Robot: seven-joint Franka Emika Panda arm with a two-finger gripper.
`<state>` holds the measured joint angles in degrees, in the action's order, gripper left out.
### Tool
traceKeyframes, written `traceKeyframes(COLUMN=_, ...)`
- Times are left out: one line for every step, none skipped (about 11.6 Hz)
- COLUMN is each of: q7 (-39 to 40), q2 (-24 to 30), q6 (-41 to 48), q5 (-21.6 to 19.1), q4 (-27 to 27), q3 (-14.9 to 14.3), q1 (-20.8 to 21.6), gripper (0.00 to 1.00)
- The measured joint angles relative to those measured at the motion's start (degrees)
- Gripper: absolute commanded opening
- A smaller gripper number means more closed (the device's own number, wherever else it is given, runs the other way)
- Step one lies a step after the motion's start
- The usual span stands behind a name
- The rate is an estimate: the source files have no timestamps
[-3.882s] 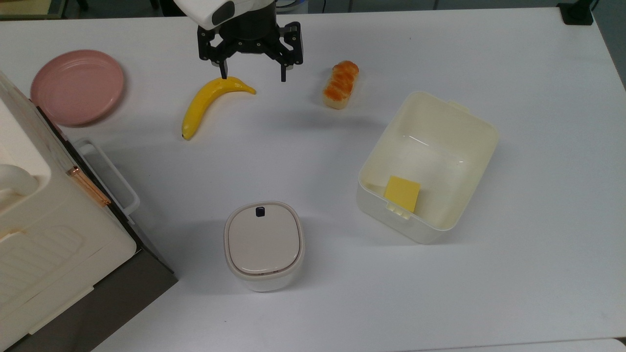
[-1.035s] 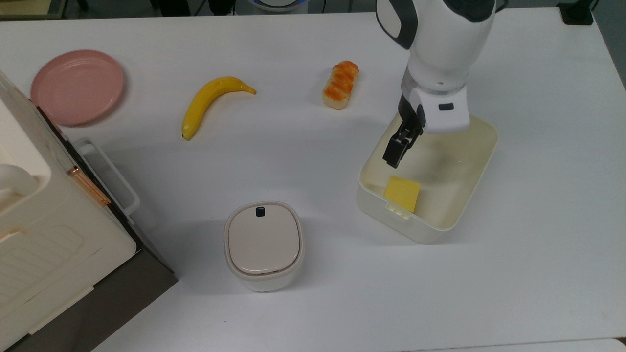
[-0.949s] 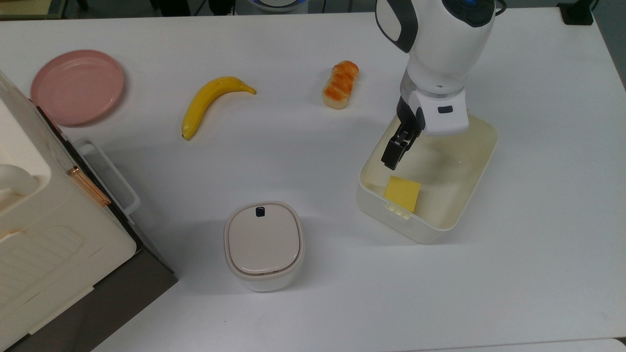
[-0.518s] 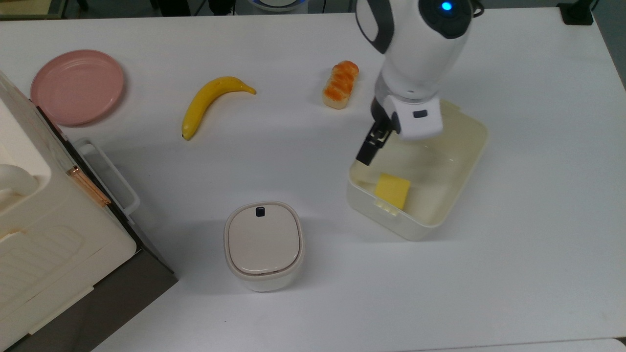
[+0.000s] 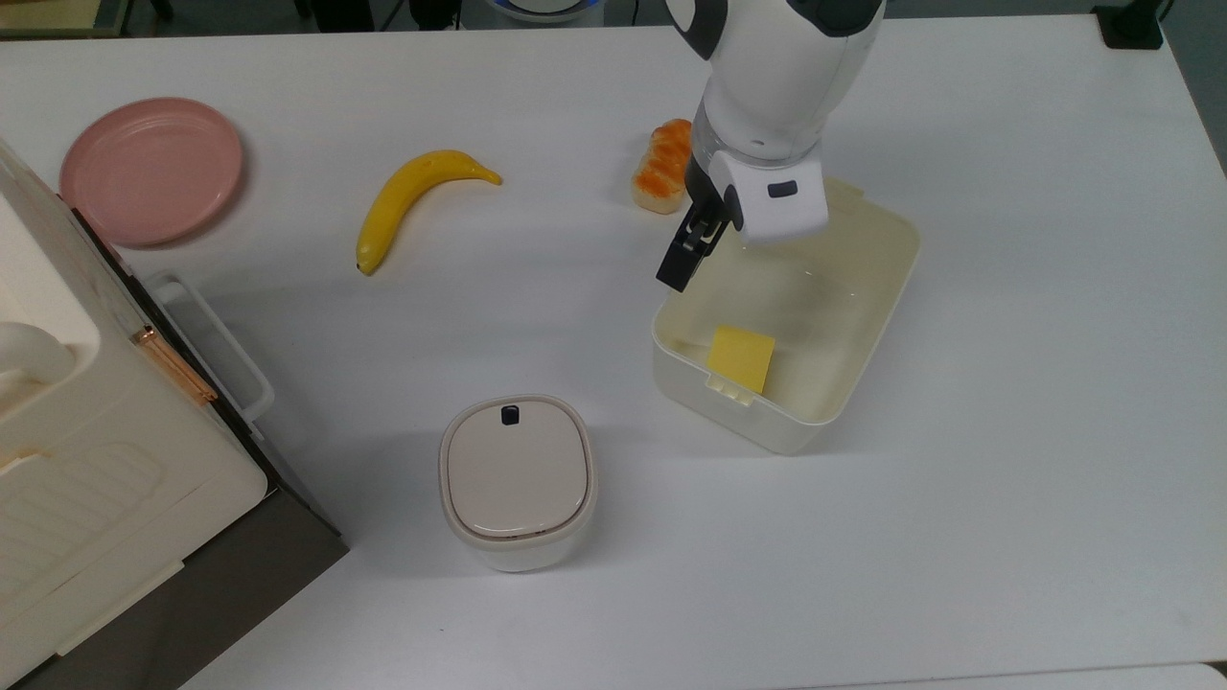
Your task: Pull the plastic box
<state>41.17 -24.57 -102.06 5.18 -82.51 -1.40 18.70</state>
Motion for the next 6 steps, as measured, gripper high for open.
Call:
traceKeyframes(q7=-1.06, q2=0.64, q6=-0.01, q5=-0.32, q4=0.20, q3=-0.01, q1=-0.09, gripper=1.00)
traceKeyframes(q7=-3.40, q2=2.04, q6=-0.02, q5=-1.36, q4=0.50, q3=-0.01, q1=-0.26, gripper=1.00)
traceKeyframes(q7=-7.71, q2=4.25, q6=-0.02, q5=-2.75, q4=0.69, q3=-0.03, q1=-0.76, gripper=1.00)
traceKeyframes(q7=-14.45, q2=6.84, q6=0.11, q5=-3.25, q4=0.70, q3=-0.02, q1=-2.01, gripper=1.00)
traceKeyframes(q7=-20.85, q2=9.19, q6=1.38, q5=-3.37, q4=0.69, q3=0.01, q1=-4.15, gripper=1.00)
traceKeyframes(q7=-26.63, q2=11.22, q6=3.25, q5=-3.52, q4=0.68, q3=0.01, q1=-7.11, gripper=1.00)
